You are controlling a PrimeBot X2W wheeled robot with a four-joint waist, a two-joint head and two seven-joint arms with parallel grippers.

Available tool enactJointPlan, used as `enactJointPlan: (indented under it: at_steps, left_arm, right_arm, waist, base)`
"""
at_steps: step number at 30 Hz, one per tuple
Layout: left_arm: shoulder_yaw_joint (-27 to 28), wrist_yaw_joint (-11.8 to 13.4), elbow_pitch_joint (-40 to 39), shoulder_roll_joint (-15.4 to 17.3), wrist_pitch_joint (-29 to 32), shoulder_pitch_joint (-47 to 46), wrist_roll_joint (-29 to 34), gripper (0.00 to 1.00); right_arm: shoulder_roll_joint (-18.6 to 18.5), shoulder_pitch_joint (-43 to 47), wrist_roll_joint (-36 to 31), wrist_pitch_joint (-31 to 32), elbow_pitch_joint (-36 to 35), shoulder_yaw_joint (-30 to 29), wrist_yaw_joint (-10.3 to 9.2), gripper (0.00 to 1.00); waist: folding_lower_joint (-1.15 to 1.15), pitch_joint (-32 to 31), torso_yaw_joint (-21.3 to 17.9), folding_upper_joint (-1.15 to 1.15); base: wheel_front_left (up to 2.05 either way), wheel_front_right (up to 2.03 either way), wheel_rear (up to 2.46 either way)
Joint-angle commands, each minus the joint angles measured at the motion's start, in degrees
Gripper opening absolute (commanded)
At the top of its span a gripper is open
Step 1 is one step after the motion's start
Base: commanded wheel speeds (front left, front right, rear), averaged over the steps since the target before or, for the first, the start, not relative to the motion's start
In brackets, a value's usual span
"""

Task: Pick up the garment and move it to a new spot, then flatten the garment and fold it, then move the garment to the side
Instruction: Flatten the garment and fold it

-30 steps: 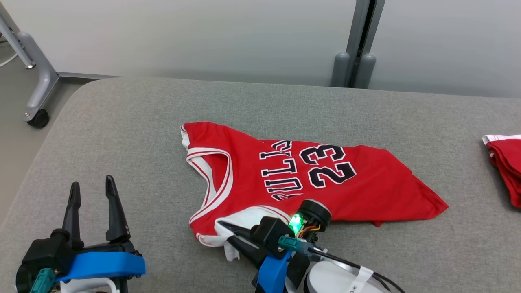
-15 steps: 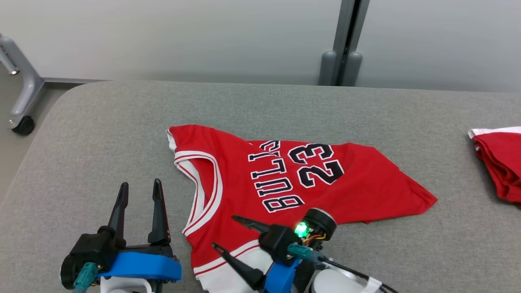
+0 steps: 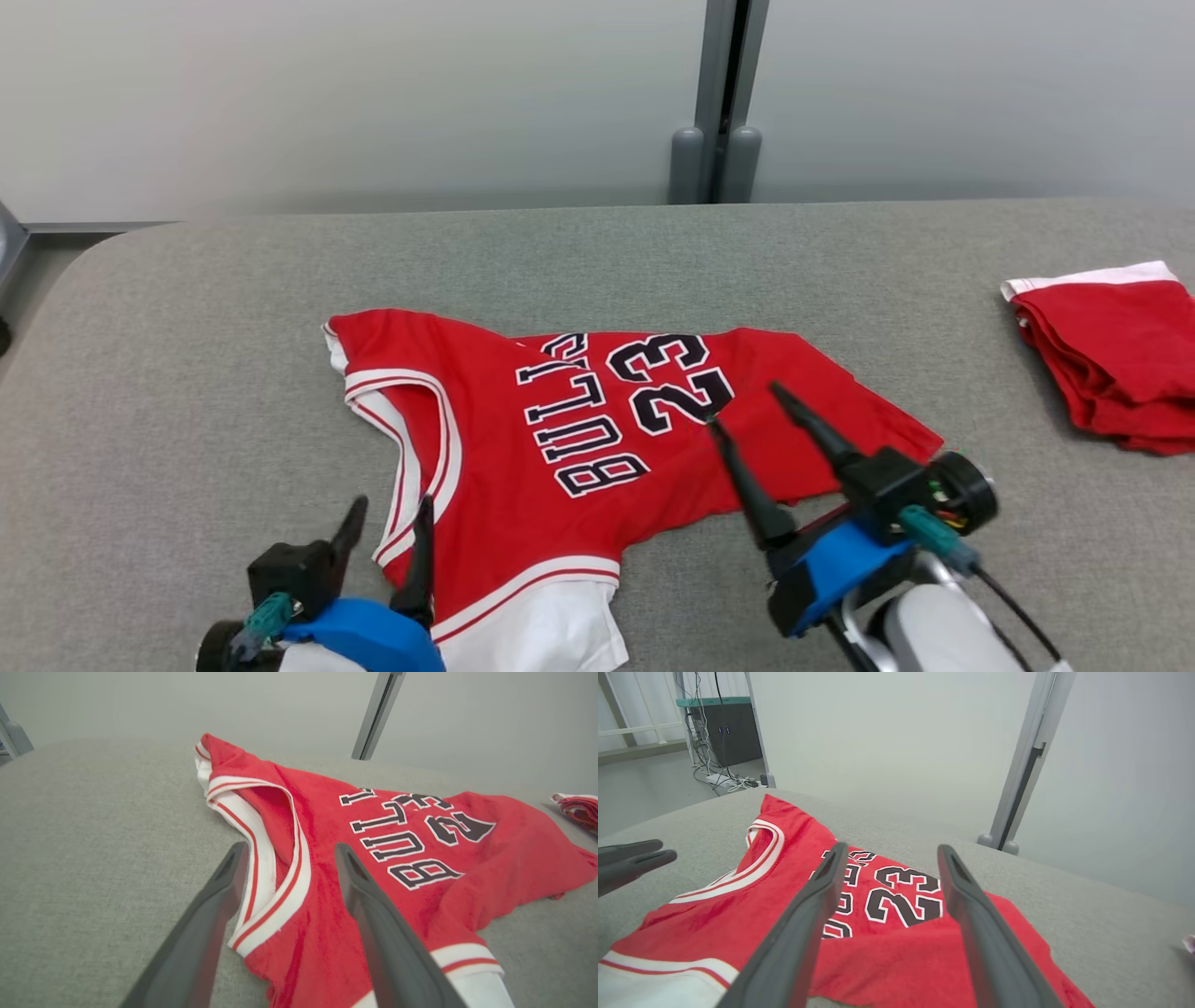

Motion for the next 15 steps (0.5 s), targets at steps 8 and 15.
enactJointPlan:
  at_steps: [8,15]
  left_arm:
    - [-2.19,-1.41,6.92,3.73,12.92,-3.01,-0.37,1.00]
    - [-3.24,-2.21,11.59,4.72,16.99,-5.59,-0.69,0.39]
  right_arm:
    - [-0.03,5.90,-3.22,1.39,-9.00,-10.64,0.01,1.00]
    - [-0.03,7.20,-2.67,1.98,-13.53,-13.45,0.01,1.00]
  waist:
    - [0.00,1.66,-2.66,0.00]
    - [0.00,3.28,-4.63,0.00]
  base:
    - [0.00,0.00,0.00]
    - [0.00,0.00,0.00]
